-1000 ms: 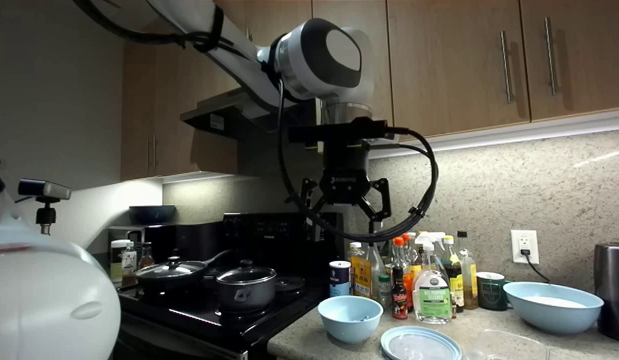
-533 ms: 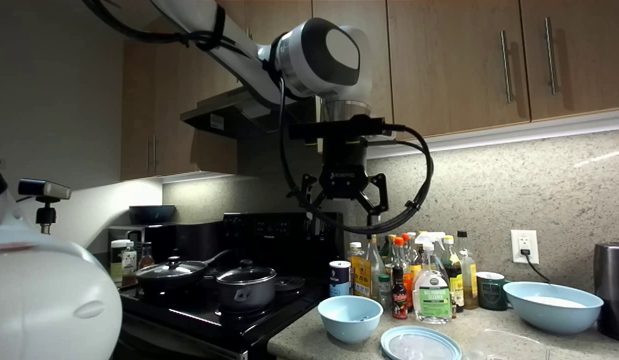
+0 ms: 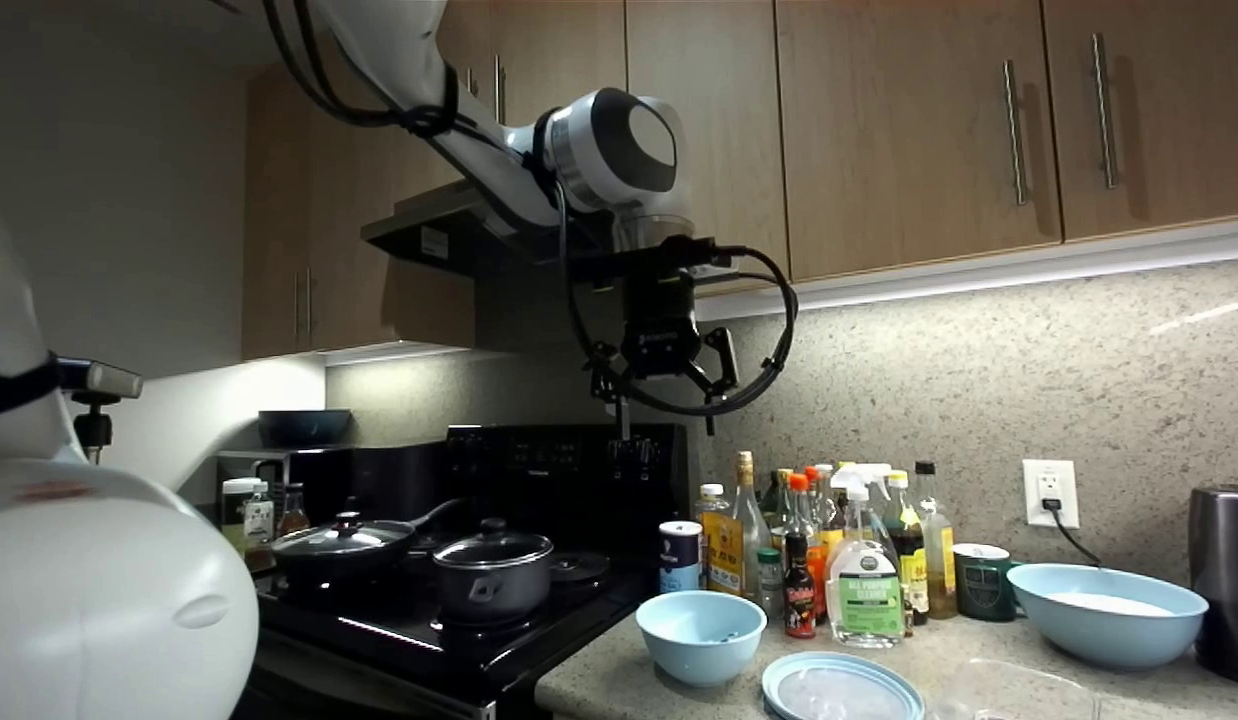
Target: Put the spoon on the blue plate
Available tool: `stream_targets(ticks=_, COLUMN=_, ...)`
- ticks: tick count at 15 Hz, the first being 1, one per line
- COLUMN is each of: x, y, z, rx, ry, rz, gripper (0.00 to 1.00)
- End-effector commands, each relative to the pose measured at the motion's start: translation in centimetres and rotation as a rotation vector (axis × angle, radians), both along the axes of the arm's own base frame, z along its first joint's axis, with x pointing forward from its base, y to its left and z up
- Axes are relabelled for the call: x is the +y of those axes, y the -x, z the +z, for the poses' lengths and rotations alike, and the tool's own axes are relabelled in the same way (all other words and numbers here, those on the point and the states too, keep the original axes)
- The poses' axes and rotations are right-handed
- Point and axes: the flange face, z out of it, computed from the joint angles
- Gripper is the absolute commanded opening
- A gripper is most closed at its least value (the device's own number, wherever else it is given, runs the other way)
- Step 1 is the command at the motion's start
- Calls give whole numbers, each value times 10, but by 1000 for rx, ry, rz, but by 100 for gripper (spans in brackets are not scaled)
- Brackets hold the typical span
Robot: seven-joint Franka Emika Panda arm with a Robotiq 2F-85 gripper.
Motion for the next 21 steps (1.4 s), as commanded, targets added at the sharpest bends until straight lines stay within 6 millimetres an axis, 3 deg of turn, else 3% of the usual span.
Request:
stream_targets(ticks=1, x=-2, y=0, z=0, rx=2, ry=-1, rz=-4, gripper=100)
stream_targets(ticks=3, x=-3, y=-1, z=1, rx=30, ry=-70, rz=-31, gripper=100)
stream_targets(ticks=7, x=17, y=-28, z=-13, rx=120, ry=-212, rz=-210, gripper=100)
stream_targets(ticks=10, x=14, y=-49, z=-23, rx=124, ry=-262, rz=-369, gripper=100)
stream_targets(ticks=11, x=16, y=-34, z=-18, rx=109, ry=-226, rz=-281, gripper=100)
stream_targets(ticks=16, x=19, y=-43, z=-24, rx=109, ry=-234, rz=-293, gripper=100)
stream_targets(ticks=17, x=20, y=-56, z=-27, rx=70, ry=-288, rz=-394, gripper=100)
stream_targets(ticks=21, x=35, y=-95, z=-50, rx=27, ry=-306, rz=-485, gripper=100)
